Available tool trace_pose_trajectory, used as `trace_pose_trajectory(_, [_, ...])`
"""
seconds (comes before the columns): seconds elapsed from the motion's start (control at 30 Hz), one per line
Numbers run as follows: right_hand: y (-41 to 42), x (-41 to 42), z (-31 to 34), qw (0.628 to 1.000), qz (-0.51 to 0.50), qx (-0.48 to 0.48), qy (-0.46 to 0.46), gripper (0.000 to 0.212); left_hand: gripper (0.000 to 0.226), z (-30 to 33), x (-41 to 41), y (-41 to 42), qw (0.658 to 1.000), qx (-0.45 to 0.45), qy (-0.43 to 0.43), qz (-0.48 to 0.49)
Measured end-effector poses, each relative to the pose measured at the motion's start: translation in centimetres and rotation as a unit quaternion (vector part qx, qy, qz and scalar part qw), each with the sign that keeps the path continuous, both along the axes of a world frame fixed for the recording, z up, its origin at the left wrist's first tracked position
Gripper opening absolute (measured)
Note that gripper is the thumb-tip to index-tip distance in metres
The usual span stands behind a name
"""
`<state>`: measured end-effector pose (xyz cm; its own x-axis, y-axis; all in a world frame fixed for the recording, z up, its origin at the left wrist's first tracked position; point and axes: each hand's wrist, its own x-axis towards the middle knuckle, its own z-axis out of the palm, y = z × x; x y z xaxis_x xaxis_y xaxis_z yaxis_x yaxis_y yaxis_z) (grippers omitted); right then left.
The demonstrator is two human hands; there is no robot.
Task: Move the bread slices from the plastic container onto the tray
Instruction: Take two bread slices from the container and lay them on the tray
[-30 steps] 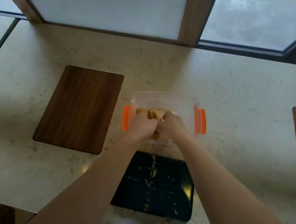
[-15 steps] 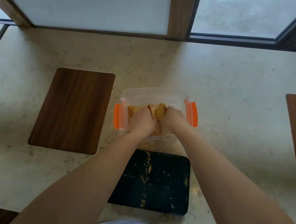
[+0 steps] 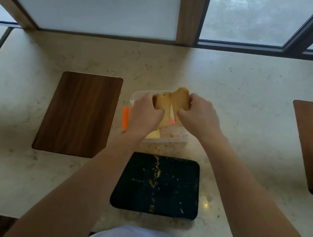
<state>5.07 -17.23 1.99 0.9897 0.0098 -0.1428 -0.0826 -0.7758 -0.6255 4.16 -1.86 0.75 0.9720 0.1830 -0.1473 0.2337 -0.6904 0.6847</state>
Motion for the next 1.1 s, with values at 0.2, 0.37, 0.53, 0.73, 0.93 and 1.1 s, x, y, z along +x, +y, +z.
trace_pose_trajectory(0.2, [-1.5,-8.5,5.0,0.954,-0.025,0.296,-0.033,0.022,0.019,2.9,-8.7,5.6,0.978,-0.198,-0.007,0.059])
trace_pose_trajectory(0.37, [-1.2,-12.9,2.5,0.925,0.047,0.359,0.113,0.028,0.02,-0.6,-17.7,10.3,0.933,-0.292,0.106,0.183])
trace_pose_trajectory(0.53, [0.6,-15.6,-3.1,0.956,0.084,0.169,0.223,0.029,0.027,-3.2,-22.9,12.5,0.918,-0.306,0.121,0.222])
trace_pose_trajectory(0.73, [3.4,-14.3,-8.1,0.949,0.076,0.091,0.292,0.025,0.028,-4.4,-25.1,13.3,0.911,-0.306,0.129,0.243])
trace_pose_trajectory(0.93, [6.2,-12.4,-10.1,0.917,0.047,0.125,0.376,0.04,0.03,-4.2,-26.0,13.8,0.908,-0.317,0.12,0.246])
trace_pose_trajectory(1.1, [9.0,-11.0,-10.0,0.932,0.174,-0.014,0.317,0.038,0.026,-3.7,-26.2,13.9,0.91,-0.316,0.102,0.249])
